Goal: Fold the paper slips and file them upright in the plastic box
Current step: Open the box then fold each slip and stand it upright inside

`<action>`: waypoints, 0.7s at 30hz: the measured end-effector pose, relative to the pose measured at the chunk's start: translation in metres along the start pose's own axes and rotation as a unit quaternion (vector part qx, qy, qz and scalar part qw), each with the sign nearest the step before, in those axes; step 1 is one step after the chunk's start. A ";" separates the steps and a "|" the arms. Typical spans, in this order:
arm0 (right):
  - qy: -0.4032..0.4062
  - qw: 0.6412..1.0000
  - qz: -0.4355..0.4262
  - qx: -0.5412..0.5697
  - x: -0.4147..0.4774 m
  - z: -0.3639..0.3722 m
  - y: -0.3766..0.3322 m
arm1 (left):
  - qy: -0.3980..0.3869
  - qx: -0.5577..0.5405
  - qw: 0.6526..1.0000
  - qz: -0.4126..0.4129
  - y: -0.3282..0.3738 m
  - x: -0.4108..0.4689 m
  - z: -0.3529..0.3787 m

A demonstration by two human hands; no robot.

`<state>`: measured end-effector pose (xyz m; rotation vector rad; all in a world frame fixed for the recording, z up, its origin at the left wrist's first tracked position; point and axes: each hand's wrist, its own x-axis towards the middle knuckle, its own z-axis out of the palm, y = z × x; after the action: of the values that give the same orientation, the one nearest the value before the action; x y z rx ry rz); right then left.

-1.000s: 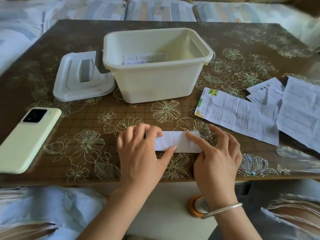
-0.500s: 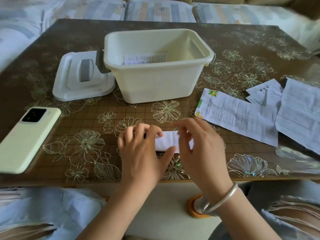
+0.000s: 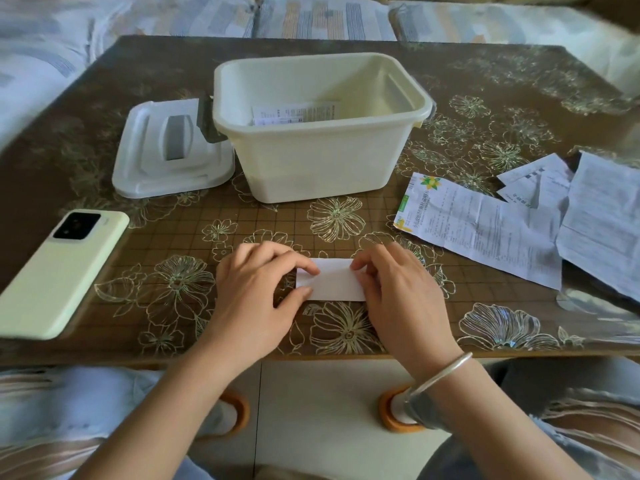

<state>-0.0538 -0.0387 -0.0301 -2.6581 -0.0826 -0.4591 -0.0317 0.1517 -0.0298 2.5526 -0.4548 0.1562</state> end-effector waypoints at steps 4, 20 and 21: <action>-0.084 0.994 0.022 0.061 0.015 -0.016 0.007 | 0.029 -0.004 0.998 0.056 -0.003 -0.006 0.002; -0.289 0.951 0.027 -0.107 0.051 -0.044 0.000 | 0.073 -0.021 0.995 0.061 0.011 -0.010 0.007; -0.295 0.949 0.038 -0.104 0.048 -0.045 0.000 | 0.078 -0.012 0.994 0.069 0.014 -0.013 0.008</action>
<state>-0.0220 -0.0591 0.0246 -2.9004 -0.1155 0.3865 -0.0485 0.1397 -0.0324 2.4624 -0.5688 0.3951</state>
